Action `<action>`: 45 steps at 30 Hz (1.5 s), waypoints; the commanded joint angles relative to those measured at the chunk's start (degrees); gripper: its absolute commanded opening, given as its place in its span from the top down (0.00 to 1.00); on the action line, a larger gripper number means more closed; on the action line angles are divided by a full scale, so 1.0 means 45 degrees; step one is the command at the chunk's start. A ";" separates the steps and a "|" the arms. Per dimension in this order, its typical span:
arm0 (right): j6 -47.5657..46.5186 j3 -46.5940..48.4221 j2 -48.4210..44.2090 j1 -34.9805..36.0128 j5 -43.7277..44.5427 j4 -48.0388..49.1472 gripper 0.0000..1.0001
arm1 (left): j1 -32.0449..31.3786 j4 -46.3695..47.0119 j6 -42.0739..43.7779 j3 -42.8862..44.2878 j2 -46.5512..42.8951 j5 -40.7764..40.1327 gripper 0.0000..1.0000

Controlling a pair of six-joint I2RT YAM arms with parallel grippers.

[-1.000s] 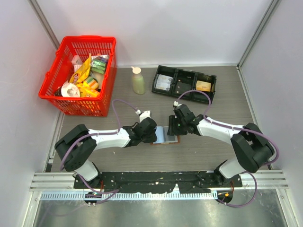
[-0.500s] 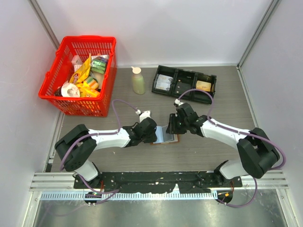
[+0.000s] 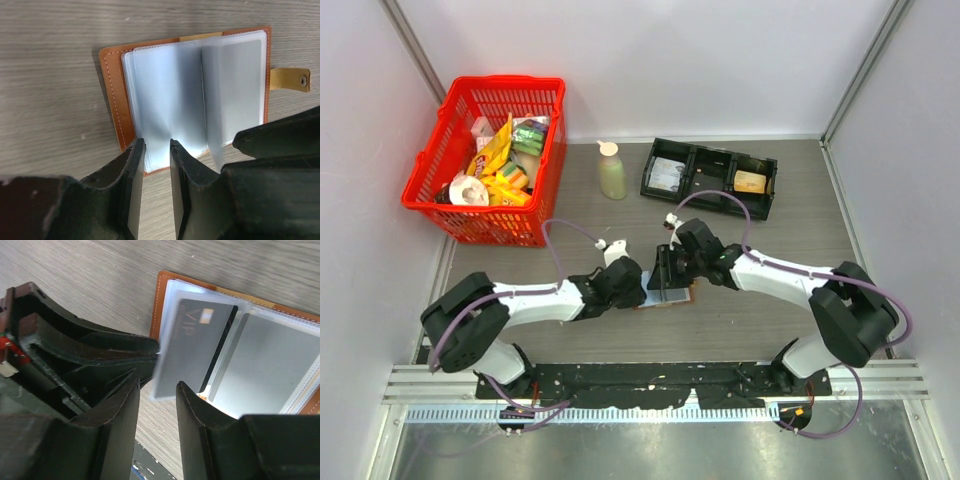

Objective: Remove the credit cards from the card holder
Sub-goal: Remove the credit card from the card holder.

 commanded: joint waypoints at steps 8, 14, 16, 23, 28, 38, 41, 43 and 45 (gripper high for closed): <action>-0.0255 0.0964 0.0717 0.0271 -0.0325 0.0642 0.54 | 0.0040 -0.0657 -0.0988 -0.1909 -0.3974 -0.2240 0.58; 0.0445 0.0108 0.0755 -0.0294 -0.0676 0.2162 0.54 | 0.0450 -0.0270 -0.0443 -0.1832 -0.5227 -0.1190 0.58; 0.1069 -0.0479 0.0775 -0.0703 -0.1144 0.3236 0.54 | 0.0703 0.0103 -0.0266 -0.1637 -0.5092 -0.0292 0.58; 0.2459 -0.1886 0.1107 -0.1506 -0.1966 0.6322 0.54 | 0.1739 0.1607 -0.0031 -0.1149 -0.3511 0.1781 0.60; 0.3200 -0.2590 0.1788 -0.2033 -0.2491 0.7788 0.54 | 0.1877 0.1979 -0.0011 -0.1051 -0.2436 0.2407 0.65; 0.4061 -0.3527 0.3391 -0.2190 -0.3314 1.0269 0.55 | 0.1897 0.1667 -0.0498 -0.1771 -0.1458 0.2037 0.84; 0.4198 -0.3859 0.3704 -0.2210 -0.3294 1.0680 0.55 | 0.1916 0.1628 -0.0577 -0.2007 -0.1321 0.2037 0.89; 0.4217 -0.3957 0.3879 -0.2190 -0.3372 1.0876 0.55 | 0.1916 0.1472 -0.0616 -0.2027 -0.1185 0.2018 0.92; 0.4256 -0.4016 0.4016 -0.2190 -0.3606 1.1110 0.55 | 0.1916 0.1354 -0.0675 -0.2046 -0.1048 0.1920 0.93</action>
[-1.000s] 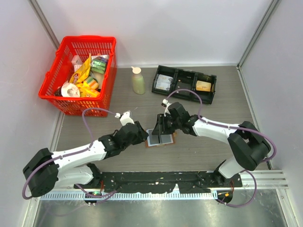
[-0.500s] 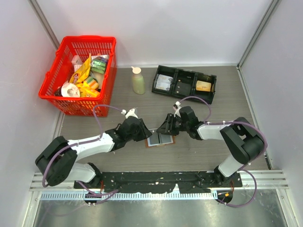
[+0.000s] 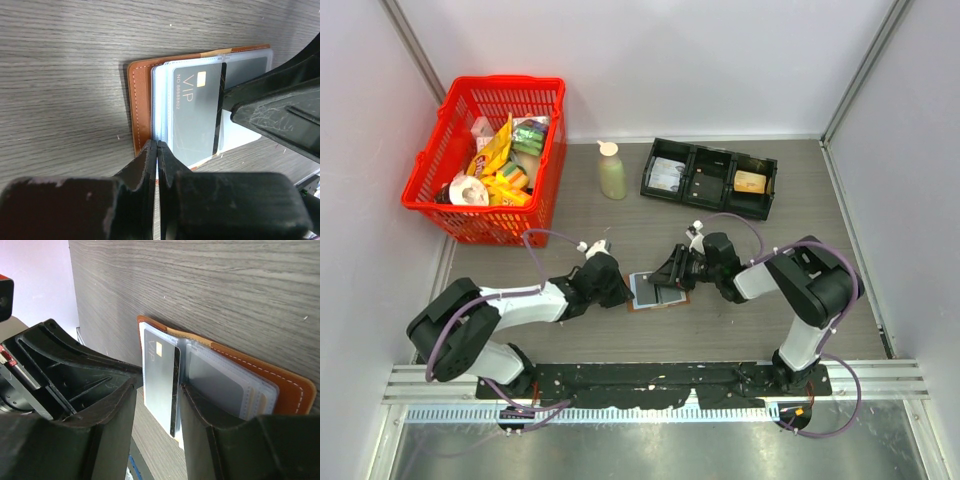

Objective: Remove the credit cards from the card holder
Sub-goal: Remove the credit card from the card holder.

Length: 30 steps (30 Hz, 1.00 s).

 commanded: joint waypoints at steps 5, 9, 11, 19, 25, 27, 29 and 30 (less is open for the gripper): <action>0.0080 -0.0476 0.0788 0.0044 -0.0645 0.1251 0.55 | 0.0051 -0.0103 -0.0214 -0.0011 0.0659 -0.0169 0.96; 0.0528 -0.0632 0.1022 0.0044 -0.1134 0.2618 0.59 | 0.0051 -0.0220 -0.0272 0.0067 0.0738 -0.0188 0.96; 0.0665 -0.0671 0.1043 0.0044 -0.1271 0.2992 0.59 | 0.0051 -0.0415 -0.0331 0.0067 0.0582 -0.0363 0.95; 0.0568 -0.0788 0.1121 0.0063 -0.0959 0.2896 0.59 | 0.0032 -0.2016 0.0078 0.0300 -0.1954 -0.1672 0.77; 0.0529 -0.0769 0.1199 0.0044 -0.0861 0.2915 0.59 | 0.0051 -0.1257 0.0411 0.0828 -0.1881 -0.0620 0.75; 0.0529 -0.0769 0.1199 0.0063 -0.0861 0.2915 0.59 | 0.0051 -0.0497 0.0450 0.0965 -0.1374 -0.0249 0.75; 0.0490 -0.0749 0.1199 0.0063 -0.0920 0.2915 0.59 | 0.0051 -0.0164 0.0470 0.1063 -0.0750 0.0006 0.77; 0.0490 -0.0730 0.1218 0.0063 -0.0939 0.2934 0.59 | 0.0051 -0.0027 0.0431 0.1083 -0.0495 0.0026 0.78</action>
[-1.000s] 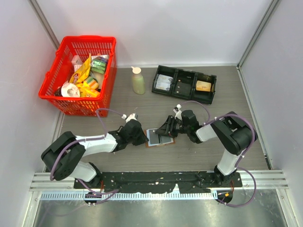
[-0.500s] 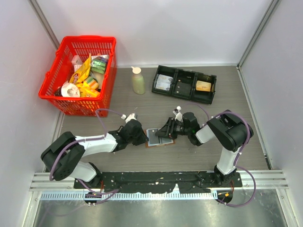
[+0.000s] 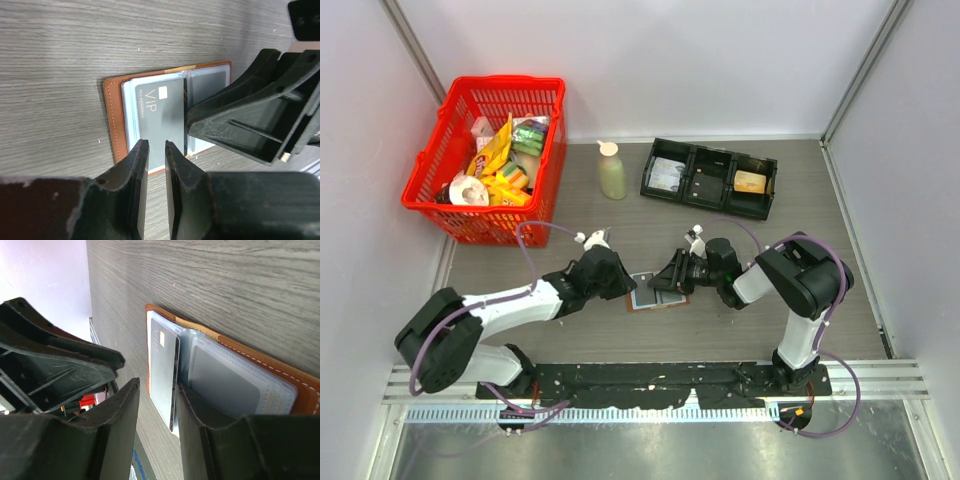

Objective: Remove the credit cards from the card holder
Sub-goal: Remove the credit card from the card holder.

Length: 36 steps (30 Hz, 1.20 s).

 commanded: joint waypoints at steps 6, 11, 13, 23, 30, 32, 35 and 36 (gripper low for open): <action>-0.0224 -0.0064 0.0223 0.0083 -0.0313 0.0560 0.59 | 0.0046 0.0926 -0.0120 0.0345 0.2135 0.0362 0.85; -0.0205 -0.0006 0.0281 0.0199 -0.0841 0.1302 0.59 | 0.0202 0.1003 -0.0335 0.0012 0.2566 0.0321 0.90; -0.0205 0.0110 0.0340 0.0374 -0.1036 0.1497 0.59 | 0.0241 0.1004 -0.0355 0.0012 0.2644 0.0322 0.90; -0.0147 0.0600 0.0515 0.1040 -0.0473 0.1811 0.59 | 0.0222 0.1238 -0.0472 -0.0144 0.2723 0.0614 0.91; 0.0847 0.0795 0.1588 0.1059 -0.0255 0.3115 0.56 | 0.0222 0.1394 -0.0511 -0.0379 0.2508 0.0654 0.90; 0.1083 0.0756 0.1765 0.1040 -0.0411 0.3529 0.56 | 0.0222 0.1395 -0.0511 -0.0437 0.2507 0.0634 0.88; 0.1065 0.0620 0.1455 0.0923 -0.0509 0.3569 0.57 | 0.0222 0.1258 -0.0491 -0.0593 0.2488 0.0420 0.87; 0.1045 0.0503 0.1337 0.0865 -0.0548 0.3530 0.57 | 0.0202 0.1142 -0.0491 -0.0652 0.2449 0.0342 0.87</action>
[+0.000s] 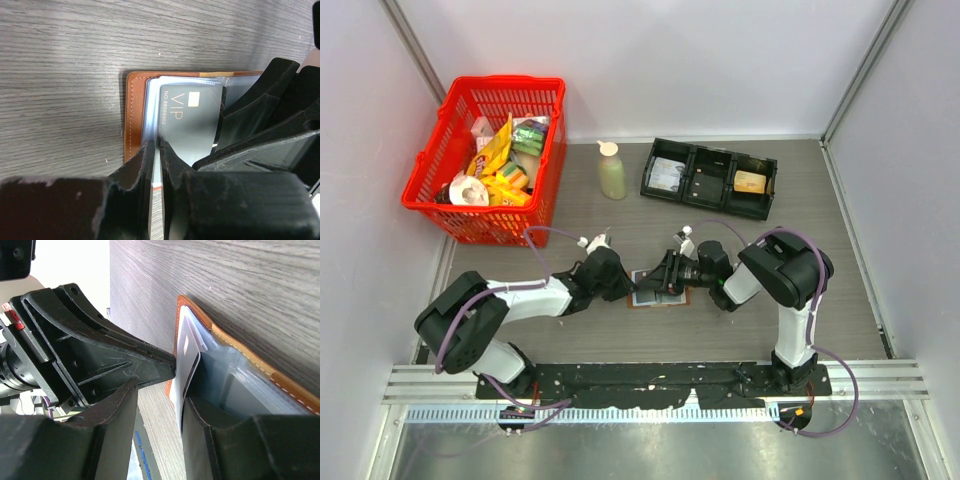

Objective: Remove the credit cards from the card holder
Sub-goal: Remove the credit card from the card holder.

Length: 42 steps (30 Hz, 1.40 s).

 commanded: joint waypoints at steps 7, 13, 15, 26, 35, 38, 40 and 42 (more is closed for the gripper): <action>-0.0112 -0.0325 -0.0848 -0.0601 -0.0633 0.0730 0.60 | -0.0031 -0.0955 0.0131 -0.0692 0.0122 -0.0583 0.85; 0.0084 -0.0540 -0.0848 -0.0894 -0.0985 0.1160 0.61 | -0.0031 -0.1150 0.0189 -0.0575 0.0180 -0.0603 0.85; 0.0045 -0.0618 -0.0926 -0.1031 -0.1102 0.1160 0.61 | -0.0031 -0.1189 0.0170 -0.0575 0.0200 -0.0603 0.86; -0.0365 -0.1087 -0.1122 -0.1929 -0.1747 0.0946 0.69 | -0.0031 -0.1131 0.0189 -0.0536 0.0161 -0.0623 0.89; -0.0833 -0.1673 -0.1336 -0.2865 -0.2099 0.0653 0.85 | -0.0050 -0.0955 0.0209 -0.0555 -0.0151 -0.0603 0.89; -0.1126 -0.1849 -0.1609 -0.3198 -0.2158 0.0166 0.93 | -0.0031 -0.0819 0.0209 -0.0555 -0.0229 -0.0545 0.89; -0.1497 -0.1888 -0.1980 -0.3316 -0.2158 -0.0478 0.94 | -0.0031 -0.0663 0.0248 -0.0555 -0.0346 -0.0428 0.87; -0.1965 -0.1869 -0.2526 -0.3433 -0.2061 -0.1395 0.94 | -0.0031 -0.0506 0.0364 -0.0555 -0.0580 -0.0350 0.84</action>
